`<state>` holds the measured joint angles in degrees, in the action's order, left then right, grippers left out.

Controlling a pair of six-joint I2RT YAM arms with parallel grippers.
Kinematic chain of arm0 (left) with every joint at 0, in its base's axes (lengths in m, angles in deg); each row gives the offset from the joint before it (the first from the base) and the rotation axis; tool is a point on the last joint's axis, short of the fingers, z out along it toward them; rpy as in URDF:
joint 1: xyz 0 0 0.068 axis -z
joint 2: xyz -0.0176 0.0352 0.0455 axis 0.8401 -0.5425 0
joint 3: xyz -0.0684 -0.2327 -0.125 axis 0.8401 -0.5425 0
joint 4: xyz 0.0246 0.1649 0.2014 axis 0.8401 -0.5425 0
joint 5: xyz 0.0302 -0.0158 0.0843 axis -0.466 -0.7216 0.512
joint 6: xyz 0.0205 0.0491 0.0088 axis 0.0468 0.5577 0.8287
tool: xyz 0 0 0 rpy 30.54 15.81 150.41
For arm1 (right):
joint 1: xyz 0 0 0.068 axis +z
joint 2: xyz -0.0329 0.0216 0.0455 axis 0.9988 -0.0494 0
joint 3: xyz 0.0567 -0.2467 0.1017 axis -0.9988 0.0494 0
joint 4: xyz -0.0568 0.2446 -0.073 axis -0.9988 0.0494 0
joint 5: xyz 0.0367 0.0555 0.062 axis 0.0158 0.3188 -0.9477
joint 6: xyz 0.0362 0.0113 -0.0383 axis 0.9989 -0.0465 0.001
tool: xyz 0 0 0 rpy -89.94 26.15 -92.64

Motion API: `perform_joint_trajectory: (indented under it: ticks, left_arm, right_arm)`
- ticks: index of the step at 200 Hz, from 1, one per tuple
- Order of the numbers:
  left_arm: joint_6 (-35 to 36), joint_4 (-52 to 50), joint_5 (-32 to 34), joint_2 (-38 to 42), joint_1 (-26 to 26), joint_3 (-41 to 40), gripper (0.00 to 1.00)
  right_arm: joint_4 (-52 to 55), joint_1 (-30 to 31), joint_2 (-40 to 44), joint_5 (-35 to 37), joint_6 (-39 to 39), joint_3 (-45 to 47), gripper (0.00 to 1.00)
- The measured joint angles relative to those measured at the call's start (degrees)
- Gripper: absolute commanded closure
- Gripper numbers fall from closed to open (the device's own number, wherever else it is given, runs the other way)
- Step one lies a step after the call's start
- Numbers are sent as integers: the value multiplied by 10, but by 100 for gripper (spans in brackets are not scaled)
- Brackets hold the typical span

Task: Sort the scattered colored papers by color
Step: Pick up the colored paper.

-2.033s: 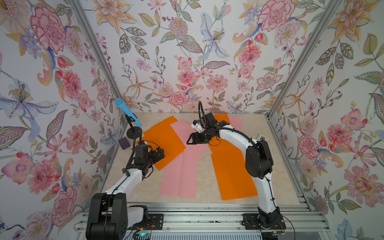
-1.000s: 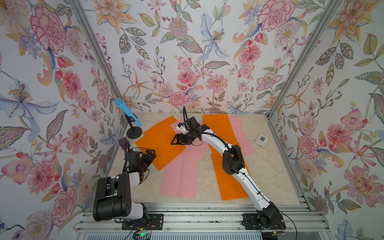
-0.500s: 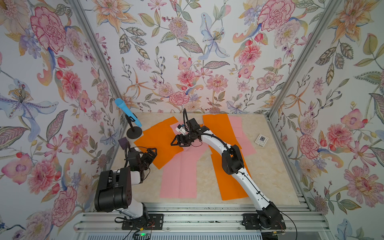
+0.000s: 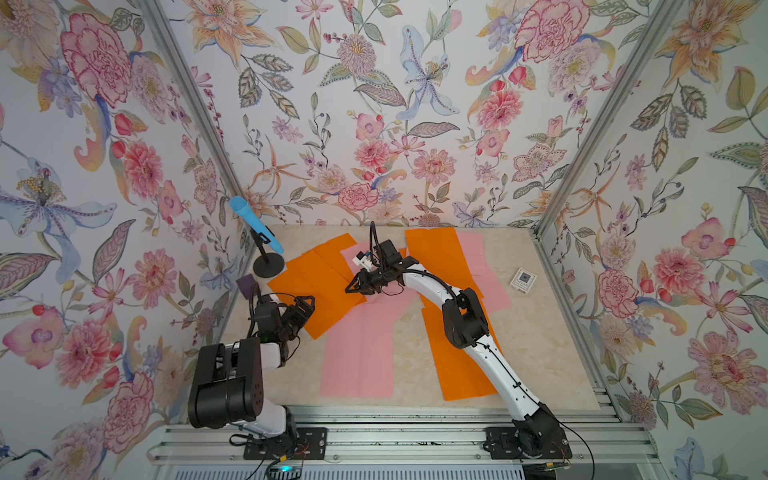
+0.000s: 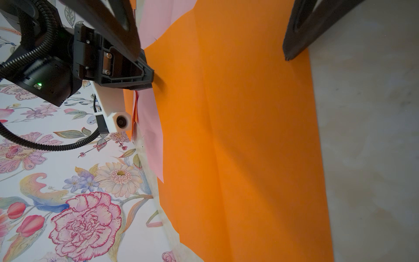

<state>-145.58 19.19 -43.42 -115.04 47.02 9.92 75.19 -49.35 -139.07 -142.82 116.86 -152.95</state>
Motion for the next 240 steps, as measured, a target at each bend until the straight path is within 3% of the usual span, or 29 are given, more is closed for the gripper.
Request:
perform_joint_trajectory:
  ticks: [43, 109, 152, 212, 240]
  left_arm:
    - [7, -24, 0, 16, 0, 4, 0]
    - [59, -128, 21, 130, 3, 23, 0]
    - [91, -186, 60, 174, 44, 38, 0]
    - [94, -179, 96, 164, 123, 43, 0]
    - [90, -164, 106, 135, 159, 44, 0]
  right_arm:
    - [-19, -2, 1, -6, 15, 0, 100]
    - [-18, -22, 61, 3, 11, 32, 100]
    - [1, -45, 140, 31, -18, 57, 100]
    - [146, -37, 242, 170, -125, 68, 100]
    - [206, -34, 301, 265, -167, 132, 100]
